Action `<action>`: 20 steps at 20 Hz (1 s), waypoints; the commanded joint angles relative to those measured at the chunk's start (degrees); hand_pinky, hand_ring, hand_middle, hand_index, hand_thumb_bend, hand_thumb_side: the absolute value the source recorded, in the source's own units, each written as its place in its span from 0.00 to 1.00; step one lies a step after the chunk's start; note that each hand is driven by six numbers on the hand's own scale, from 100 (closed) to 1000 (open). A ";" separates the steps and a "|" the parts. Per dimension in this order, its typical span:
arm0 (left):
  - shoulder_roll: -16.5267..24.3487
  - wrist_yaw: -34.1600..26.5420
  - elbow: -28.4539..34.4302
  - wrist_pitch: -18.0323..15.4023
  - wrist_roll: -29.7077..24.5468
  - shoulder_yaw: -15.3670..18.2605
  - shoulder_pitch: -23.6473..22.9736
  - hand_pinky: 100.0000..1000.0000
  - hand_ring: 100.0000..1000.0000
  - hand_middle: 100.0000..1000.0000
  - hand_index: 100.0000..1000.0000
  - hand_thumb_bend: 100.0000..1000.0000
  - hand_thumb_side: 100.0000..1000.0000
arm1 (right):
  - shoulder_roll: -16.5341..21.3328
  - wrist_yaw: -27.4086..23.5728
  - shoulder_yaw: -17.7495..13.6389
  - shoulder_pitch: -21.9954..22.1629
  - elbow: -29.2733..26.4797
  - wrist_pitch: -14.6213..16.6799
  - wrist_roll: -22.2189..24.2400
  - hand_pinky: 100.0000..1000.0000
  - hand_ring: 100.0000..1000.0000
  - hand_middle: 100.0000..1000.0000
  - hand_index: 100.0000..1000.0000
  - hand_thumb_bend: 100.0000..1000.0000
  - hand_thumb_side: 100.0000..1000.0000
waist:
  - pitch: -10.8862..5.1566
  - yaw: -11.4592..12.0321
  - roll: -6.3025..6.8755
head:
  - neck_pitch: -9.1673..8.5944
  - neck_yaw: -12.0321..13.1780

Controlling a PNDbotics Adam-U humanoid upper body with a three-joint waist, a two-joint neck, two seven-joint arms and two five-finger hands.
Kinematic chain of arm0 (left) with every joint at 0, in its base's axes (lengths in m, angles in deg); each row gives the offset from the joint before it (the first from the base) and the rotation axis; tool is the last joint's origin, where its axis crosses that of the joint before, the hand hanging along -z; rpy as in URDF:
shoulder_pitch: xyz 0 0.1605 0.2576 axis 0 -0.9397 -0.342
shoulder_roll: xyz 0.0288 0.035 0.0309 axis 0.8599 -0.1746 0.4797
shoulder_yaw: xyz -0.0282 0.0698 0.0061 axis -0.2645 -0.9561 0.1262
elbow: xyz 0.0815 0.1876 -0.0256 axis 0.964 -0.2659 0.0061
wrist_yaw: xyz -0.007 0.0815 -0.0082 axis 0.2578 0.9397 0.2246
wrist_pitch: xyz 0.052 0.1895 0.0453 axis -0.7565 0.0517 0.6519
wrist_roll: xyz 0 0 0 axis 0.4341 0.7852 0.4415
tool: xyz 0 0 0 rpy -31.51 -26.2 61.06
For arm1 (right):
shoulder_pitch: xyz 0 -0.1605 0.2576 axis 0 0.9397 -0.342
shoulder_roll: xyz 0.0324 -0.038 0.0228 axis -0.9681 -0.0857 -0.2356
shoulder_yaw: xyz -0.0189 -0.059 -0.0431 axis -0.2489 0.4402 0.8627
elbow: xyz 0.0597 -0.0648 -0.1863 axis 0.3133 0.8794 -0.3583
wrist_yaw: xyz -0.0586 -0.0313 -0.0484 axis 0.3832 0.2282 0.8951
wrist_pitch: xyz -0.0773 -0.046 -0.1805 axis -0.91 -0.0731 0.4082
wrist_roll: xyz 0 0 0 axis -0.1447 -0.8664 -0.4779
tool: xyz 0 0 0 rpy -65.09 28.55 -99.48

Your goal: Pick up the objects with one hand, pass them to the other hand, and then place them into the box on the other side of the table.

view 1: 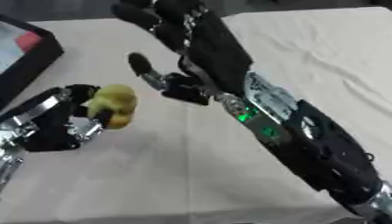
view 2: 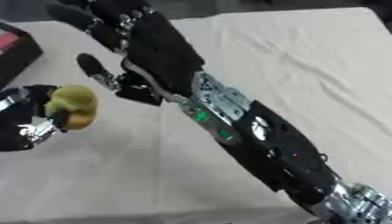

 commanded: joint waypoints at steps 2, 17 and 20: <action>3.32 1.96 -2.71 0.65 5.09 4.24 0.20 0.42 0.90 0.60 0.41 0.00 0.23 | 1.22 -0.16 -1.90 -0.37 -2.43 -0.73 -0.54 0.72 0.73 0.81 0.90 0.37 0.00 | -1.43 -0.05 0.20 | -0.14 3.13; 10.83 21.28 -38.78 19.72 51.80 18.55 13.98 0.68 1.00 0.82 0.70 0.41 0.36 | 1.31 -3.57 -2.73 1.72 -3.37 0.21 1.55 0.72 0.72 0.80 0.89 0.20 0.00 | -2.66 -4.70 0.17 | -3.35 13.61; 10.62 27.43 -46.43 21.22 55.04 19.86 16.73 0.76 1.00 0.93 0.79 0.65 0.59 | 0.98 -4.65 -2.82 2.22 -3.96 0.36 2.10 0.72 0.71 0.80 0.89 0.17 0.01 | -2.72 -7.18 -0.32 | -4.74 15.33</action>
